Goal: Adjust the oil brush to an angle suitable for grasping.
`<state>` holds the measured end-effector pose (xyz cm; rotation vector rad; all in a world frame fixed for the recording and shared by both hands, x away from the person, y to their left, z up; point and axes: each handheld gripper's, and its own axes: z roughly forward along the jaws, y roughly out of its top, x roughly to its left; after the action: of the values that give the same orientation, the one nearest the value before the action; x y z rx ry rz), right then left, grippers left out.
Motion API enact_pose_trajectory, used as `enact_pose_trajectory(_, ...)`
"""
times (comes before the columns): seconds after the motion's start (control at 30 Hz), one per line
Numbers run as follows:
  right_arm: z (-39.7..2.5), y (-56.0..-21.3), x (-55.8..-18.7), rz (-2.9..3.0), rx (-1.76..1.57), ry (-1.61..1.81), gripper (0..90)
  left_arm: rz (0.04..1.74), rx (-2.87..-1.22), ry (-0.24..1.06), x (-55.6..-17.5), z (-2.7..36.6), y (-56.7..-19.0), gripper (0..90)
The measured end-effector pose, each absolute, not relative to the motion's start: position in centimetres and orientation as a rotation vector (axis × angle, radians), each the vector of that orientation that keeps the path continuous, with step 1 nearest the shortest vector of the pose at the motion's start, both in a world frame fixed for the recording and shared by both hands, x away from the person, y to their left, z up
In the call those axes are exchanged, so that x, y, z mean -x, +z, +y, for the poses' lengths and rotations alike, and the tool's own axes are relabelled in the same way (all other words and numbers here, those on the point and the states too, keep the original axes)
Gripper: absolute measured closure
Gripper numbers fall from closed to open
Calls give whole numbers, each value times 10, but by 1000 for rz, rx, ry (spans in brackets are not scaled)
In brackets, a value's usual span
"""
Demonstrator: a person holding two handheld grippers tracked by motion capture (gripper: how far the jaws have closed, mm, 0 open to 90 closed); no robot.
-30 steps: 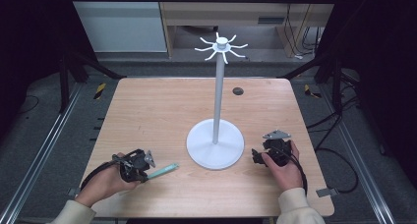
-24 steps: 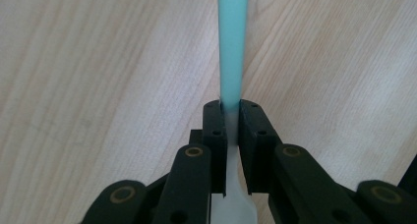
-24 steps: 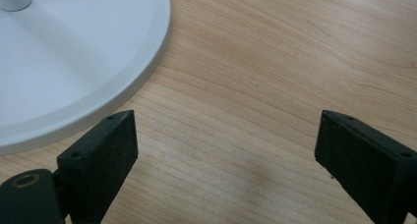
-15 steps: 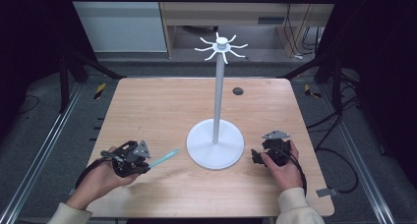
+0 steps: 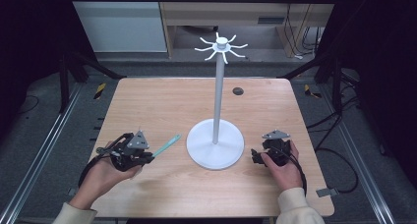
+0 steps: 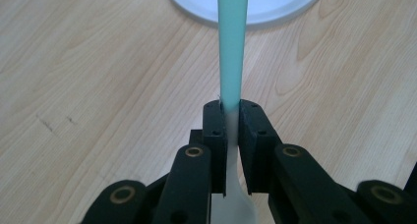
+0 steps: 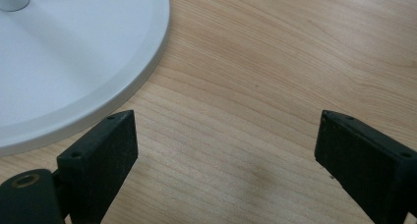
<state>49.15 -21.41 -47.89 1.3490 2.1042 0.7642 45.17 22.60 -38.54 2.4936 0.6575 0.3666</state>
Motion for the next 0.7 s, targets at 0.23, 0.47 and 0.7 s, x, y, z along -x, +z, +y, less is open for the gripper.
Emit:
enact_pose_trajectory(0.23, -213, -479, -491, 2106, -1346, 765, 96, 650, -2449, 393, -452, 218, -378, 822)
enact_pose_trajectory(0.47, -214, -479, -492, 2106, -1341, 762, 97, 637, -2388, 444, -453, 212, -360, 822)
enact_pose_trajectory(0.7, -214, -479, -492, 2106, -1342, 763, 96, 614, -2330, 483, -451, 203, -351, 822)
